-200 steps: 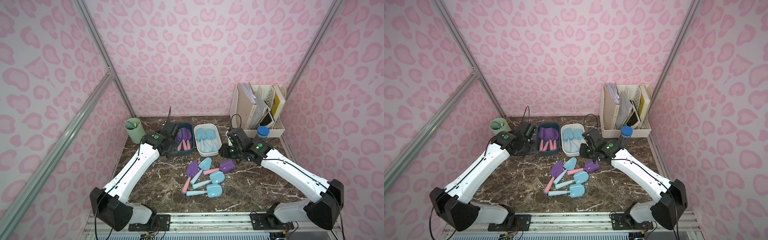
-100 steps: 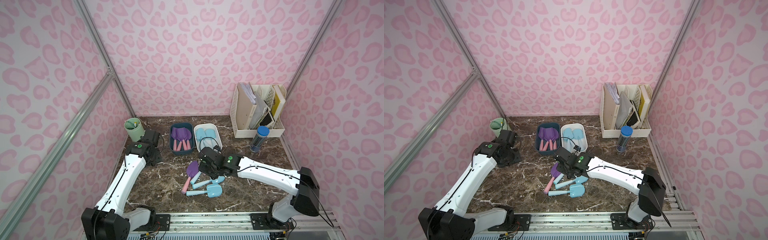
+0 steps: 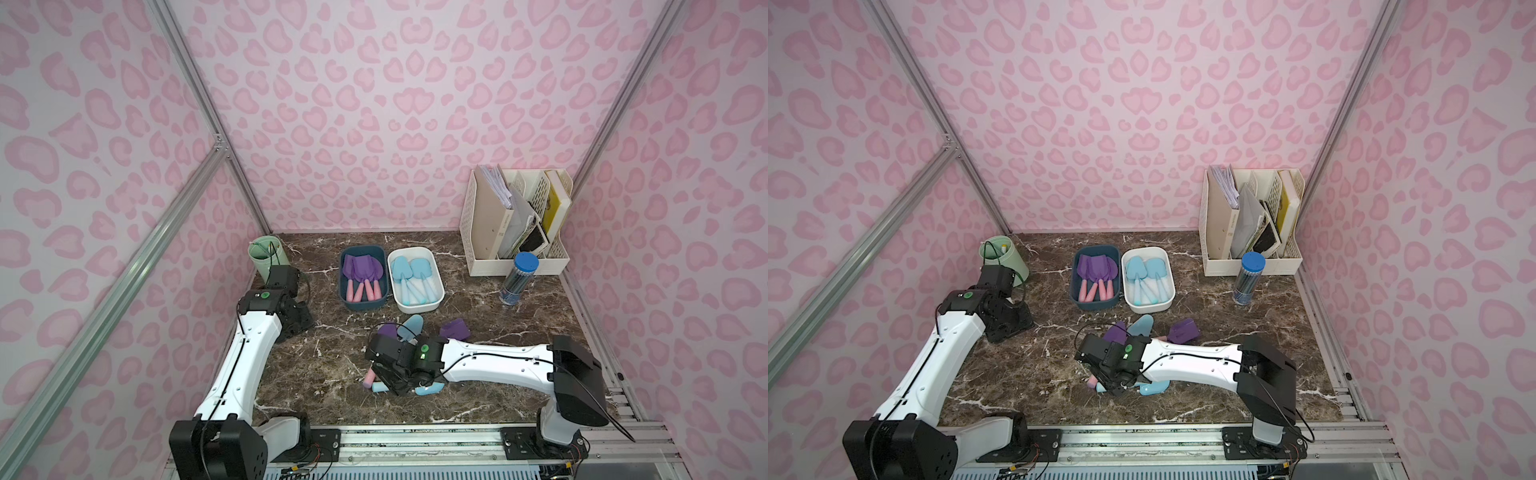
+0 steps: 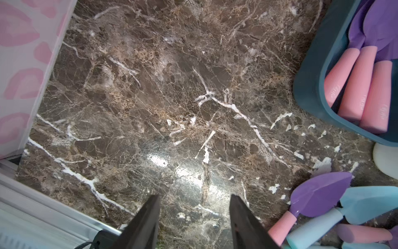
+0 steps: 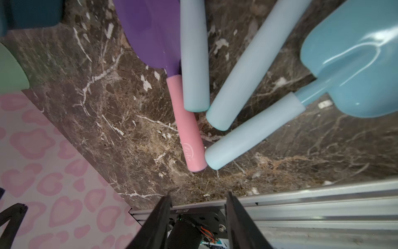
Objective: Sort the small shovels by color and place them into the storage box
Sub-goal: Pick up the shovel from the center of the board.
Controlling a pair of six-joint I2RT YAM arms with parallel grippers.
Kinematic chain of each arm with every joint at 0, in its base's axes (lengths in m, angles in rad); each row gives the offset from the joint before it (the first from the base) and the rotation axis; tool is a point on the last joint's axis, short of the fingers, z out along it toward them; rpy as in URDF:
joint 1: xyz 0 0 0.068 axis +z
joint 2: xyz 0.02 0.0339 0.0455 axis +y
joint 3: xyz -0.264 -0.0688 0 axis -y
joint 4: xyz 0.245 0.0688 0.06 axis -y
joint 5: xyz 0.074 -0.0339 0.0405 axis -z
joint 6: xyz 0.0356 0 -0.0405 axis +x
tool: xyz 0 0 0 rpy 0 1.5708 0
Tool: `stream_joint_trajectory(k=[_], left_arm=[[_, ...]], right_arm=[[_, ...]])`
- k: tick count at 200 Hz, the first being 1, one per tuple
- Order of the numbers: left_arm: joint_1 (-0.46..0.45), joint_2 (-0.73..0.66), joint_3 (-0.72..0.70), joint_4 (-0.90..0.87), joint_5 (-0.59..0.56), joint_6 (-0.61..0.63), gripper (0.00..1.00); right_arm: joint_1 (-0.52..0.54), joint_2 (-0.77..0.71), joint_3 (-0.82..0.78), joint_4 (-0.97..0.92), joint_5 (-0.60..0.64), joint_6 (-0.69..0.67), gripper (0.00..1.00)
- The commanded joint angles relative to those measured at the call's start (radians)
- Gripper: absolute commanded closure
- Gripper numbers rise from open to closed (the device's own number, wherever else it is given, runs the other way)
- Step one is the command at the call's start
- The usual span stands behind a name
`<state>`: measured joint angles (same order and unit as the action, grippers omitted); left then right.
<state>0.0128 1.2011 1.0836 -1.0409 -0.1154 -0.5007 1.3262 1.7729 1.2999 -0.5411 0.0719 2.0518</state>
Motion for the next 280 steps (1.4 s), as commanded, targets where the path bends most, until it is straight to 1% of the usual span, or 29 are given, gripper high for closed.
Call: stream_joint_trajectory(k=[1, 21, 47, 66, 144, 280], left_arm=[[0.012, -0.005, -0.007, 0.017, 0.041, 0.022, 0.43], [0.014, -0.003, -0.013, 0.018, 0.055, 0.025, 0.43], [0.015, 0.001, -0.007, 0.012, 0.061, 0.028, 0.43], [0.015, 0.013, 0.008, -0.006, 0.066, 0.010, 0.43], [0.018, 0.032, 0.014, -0.006, 0.081, 0.013, 0.44], [0.020, 0.035, 0.019, -0.006, 0.085, 0.016, 0.44]], right_arm=[[0.007, 0.041, -0.001, 0.055, -0.060, 0.163, 0.53], [0.006, 0.076, 0.005, 0.072, -0.075, 0.184, 0.53], [0.009, 0.086, 0.002, 0.091, -0.067, 0.210, 0.53], [0.009, 0.086, -0.007, 0.097, -0.065, 0.224, 0.52], [0.007, 0.072, -0.067, 0.119, -0.073, 0.271, 0.50], [-0.015, 0.085, -0.106, 0.138, -0.079, 0.292, 0.48]])
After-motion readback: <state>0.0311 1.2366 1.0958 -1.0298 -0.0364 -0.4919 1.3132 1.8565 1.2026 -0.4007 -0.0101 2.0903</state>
